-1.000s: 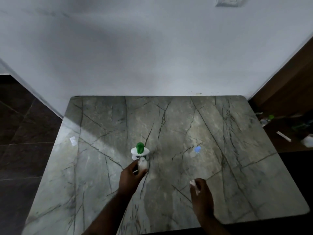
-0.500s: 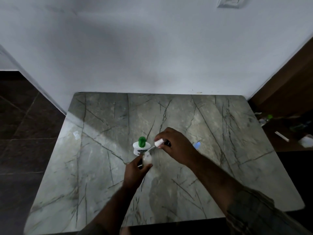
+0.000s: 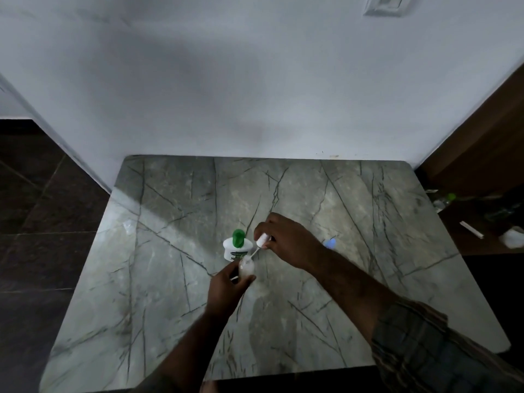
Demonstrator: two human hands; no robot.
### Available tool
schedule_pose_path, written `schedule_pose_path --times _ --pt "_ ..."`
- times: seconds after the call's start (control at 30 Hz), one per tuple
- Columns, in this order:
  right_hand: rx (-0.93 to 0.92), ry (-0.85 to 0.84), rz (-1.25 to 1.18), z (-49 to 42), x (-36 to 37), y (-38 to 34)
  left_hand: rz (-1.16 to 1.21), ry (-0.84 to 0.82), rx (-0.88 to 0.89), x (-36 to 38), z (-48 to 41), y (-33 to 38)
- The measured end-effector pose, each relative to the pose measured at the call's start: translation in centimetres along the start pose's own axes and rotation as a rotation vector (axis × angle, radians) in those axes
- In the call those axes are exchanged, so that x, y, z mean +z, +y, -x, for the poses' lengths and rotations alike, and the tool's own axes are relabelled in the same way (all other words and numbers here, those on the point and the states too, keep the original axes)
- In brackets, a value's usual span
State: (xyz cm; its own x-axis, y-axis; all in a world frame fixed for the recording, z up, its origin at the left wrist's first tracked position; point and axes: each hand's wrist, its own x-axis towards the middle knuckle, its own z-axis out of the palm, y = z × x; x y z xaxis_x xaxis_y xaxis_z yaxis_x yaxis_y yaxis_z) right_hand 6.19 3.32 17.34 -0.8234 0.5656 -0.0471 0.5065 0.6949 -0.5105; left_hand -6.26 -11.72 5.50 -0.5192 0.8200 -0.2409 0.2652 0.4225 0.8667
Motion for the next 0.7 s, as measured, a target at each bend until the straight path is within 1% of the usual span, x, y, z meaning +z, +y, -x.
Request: schedule_pose_path --times 0.1,0.23,0.4,0.57,0.7 --pt "-0.013 -0.06 0.034 -0.4 0.8 0.1 -0.005 -0.01 0.023 0.3 -0.2 -0.1" --pt "-0.077 -0.121 0.04 -0.8 1.6 -0.4 -0.011 -0.025 0.035 0.5 -0.4 -0.1" --pt "-0.062 -0.223 0.047 -1.0 1.9 -0.8 -0.015 -0.042 0.041 0.9 -0.5 -0.5" --pt "0.045 -0.284 0.065 -1.1 2.6 -1.3 -0.014 -0.05 0.086 1.4 -0.5 -0.3" --pt "0.172 -0.254 0.178 -1.4 3.2 -1.2 -0.046 -0.055 0.083 1.6 -0.4 -0.7"
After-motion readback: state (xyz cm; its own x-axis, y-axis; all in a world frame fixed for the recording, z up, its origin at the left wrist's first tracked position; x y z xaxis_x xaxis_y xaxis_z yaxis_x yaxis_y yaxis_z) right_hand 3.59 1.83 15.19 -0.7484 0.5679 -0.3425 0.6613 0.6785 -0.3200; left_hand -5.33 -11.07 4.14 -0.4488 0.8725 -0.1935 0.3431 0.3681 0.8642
